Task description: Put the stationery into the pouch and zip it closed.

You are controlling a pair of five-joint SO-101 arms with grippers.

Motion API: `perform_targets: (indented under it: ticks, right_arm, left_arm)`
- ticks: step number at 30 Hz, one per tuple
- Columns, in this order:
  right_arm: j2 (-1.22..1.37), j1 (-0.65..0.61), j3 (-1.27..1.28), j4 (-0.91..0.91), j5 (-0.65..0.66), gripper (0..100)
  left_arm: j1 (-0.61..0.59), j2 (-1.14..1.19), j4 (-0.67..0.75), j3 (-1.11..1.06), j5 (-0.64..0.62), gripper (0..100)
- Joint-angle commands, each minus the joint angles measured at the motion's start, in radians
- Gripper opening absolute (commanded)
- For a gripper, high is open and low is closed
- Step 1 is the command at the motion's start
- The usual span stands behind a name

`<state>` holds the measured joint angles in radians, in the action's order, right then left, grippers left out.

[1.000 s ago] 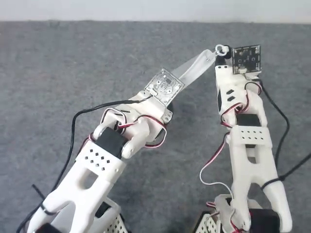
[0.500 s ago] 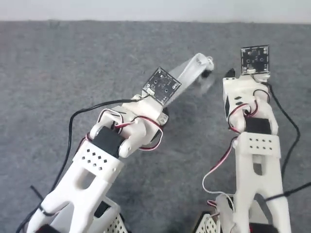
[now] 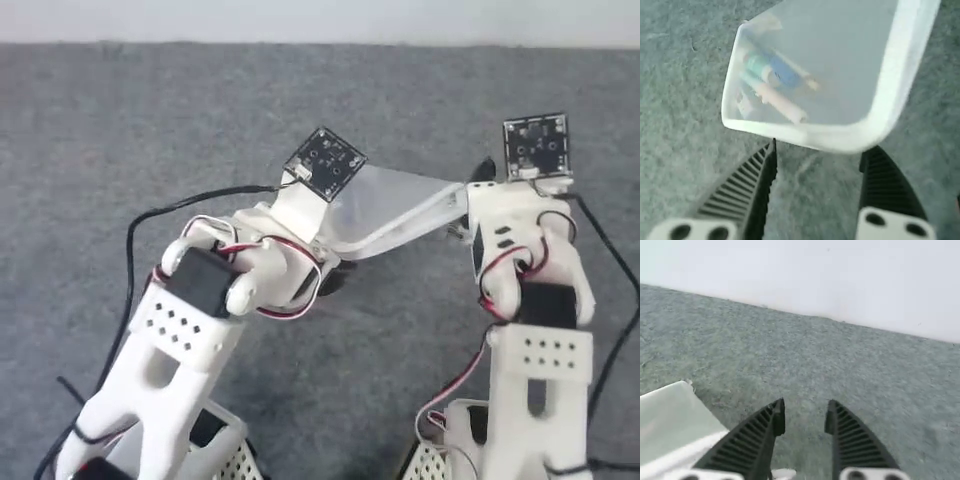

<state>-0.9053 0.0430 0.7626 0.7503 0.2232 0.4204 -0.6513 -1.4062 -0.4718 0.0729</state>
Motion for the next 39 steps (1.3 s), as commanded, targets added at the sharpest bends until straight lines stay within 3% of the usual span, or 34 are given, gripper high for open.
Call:
perform_targets:
  ticks: [1, 6, 13, 28, 39]
  right_arm:
    - [-0.096, 0.001, -0.015, 0.048, 0.017, 5.3]
    - [-0.222, 0.001, 0.094, 0.051, 0.018, 2.9]
    - [-0.412, 0.002, 0.265, 0.056, 0.020, 2.8]
    - [-0.822, 0.010, 0.615, 0.056, 0.020, 2.8]
    - [-0.912, 0.005, 0.690, 0.120, 0.011, 2.8]
  left_arm:
    - [-0.011, -0.015, -0.078, 0.102, -0.014, 26]
    - [-0.066, -0.041, -0.143, 0.143, -0.014, 25]
    - [-0.193, -0.290, -0.158, 0.091, 0.015, 25]
    - [-0.494, -0.671, 0.117, -0.364, 0.034, 25]
    - [-0.568, -0.999, 0.127, -0.668, 0.035, 26]
